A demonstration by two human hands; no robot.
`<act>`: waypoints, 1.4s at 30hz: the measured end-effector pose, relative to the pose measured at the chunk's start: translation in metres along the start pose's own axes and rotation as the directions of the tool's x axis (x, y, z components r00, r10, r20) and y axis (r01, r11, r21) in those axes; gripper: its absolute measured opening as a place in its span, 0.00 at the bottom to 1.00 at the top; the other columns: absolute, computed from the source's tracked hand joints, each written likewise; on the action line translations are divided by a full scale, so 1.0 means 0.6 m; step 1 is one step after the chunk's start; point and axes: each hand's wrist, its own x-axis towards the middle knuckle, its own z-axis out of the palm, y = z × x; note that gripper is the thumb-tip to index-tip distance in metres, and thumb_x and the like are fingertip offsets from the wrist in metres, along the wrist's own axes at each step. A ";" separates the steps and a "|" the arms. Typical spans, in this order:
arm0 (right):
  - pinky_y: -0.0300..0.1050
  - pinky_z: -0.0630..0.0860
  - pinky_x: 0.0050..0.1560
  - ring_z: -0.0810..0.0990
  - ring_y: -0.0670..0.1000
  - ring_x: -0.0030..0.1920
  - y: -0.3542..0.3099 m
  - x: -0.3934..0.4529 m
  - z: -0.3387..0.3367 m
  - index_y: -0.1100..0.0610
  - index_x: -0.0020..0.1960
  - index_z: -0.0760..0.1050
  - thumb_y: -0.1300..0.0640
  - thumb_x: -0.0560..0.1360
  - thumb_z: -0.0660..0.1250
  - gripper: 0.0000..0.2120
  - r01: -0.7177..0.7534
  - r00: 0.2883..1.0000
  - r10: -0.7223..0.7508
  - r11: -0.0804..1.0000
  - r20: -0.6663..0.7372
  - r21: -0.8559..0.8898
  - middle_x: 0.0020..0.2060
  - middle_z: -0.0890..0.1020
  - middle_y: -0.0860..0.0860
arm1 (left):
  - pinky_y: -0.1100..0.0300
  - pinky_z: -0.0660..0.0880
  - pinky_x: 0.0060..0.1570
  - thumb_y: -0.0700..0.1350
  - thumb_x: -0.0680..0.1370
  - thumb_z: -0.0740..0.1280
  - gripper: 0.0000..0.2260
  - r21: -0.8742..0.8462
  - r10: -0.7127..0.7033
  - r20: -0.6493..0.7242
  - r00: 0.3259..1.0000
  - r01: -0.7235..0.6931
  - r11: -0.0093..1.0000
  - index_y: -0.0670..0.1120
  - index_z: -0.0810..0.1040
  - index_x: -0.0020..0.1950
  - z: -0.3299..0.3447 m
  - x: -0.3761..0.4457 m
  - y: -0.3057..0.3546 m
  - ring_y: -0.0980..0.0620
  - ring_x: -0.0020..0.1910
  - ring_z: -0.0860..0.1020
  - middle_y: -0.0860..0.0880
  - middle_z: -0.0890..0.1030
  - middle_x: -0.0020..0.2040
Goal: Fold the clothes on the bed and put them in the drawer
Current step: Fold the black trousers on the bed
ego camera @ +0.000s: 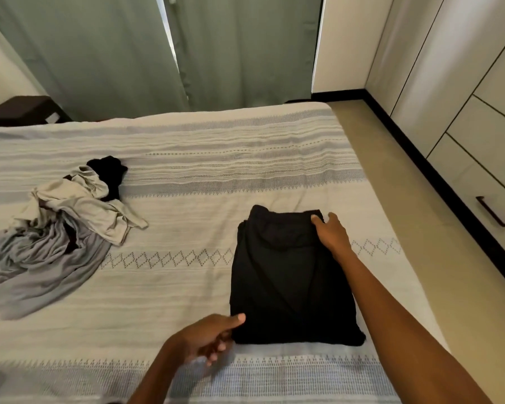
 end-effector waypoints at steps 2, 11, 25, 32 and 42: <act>0.59 0.66 0.73 0.67 0.60 0.74 0.013 -0.024 -0.018 0.55 0.80 0.58 0.35 0.78 0.61 0.38 -0.022 1.000 0.023 0.998 -0.007 0.057 0.76 0.66 0.56 | 0.59 0.64 0.27 0.63 0.76 0.67 0.22 0.015 0.116 -0.096 0.989 -0.115 0.993 0.48 0.69 0.34 0.007 0.000 0.003 0.51 0.24 0.65 0.48 0.69 0.29; 0.55 0.77 0.60 0.80 0.53 0.54 0.150 -0.254 -0.057 0.47 0.56 0.76 0.25 0.69 0.65 0.30 -0.018 0.990 0.039 0.989 -0.135 0.148 0.53 0.82 0.48 | 0.59 0.69 0.27 0.64 0.75 0.68 0.24 0.147 0.284 -0.423 0.860 -0.245 0.958 0.41 0.76 0.42 0.059 -0.020 -0.016 0.50 0.27 0.73 0.44 0.75 0.30; 0.52 0.76 0.53 0.79 0.53 0.51 0.229 -0.365 -0.044 0.52 0.52 0.74 0.46 0.81 0.64 0.10 0.158 0.978 -0.169 0.982 -0.119 -0.100 0.48 0.79 0.48 | 0.57 0.67 0.34 0.49 0.80 0.68 0.14 0.224 0.396 -0.578 0.714 -0.328 0.918 0.45 0.75 0.37 0.133 -0.057 -0.049 0.52 0.31 0.71 0.50 0.75 0.31; 0.55 0.77 0.57 0.80 0.55 0.53 0.225 -0.359 -0.061 0.52 0.55 0.76 0.53 0.77 0.67 0.07 0.033 0.999 -0.032 0.996 0.014 -0.079 0.52 0.82 0.51 | 0.61 0.69 0.29 0.51 0.79 0.70 0.13 0.209 0.257 -0.539 0.802 -0.168 0.963 0.44 0.77 0.55 0.118 -0.052 -0.066 0.54 0.31 0.74 0.48 0.80 0.41; 0.59 0.56 0.77 0.57 0.55 0.79 0.048 -0.254 -0.014 0.53 0.81 0.56 0.43 0.83 0.55 0.29 0.498 0.825 -0.565 0.707 0.023 -0.503 0.79 0.61 0.52 | 0.49 0.65 0.71 0.50 0.83 0.59 0.21 0.893 0.862 -0.311 0.400 -0.188 0.409 0.48 0.67 0.76 0.113 0.009 0.127 0.45 0.73 0.68 0.46 0.70 0.74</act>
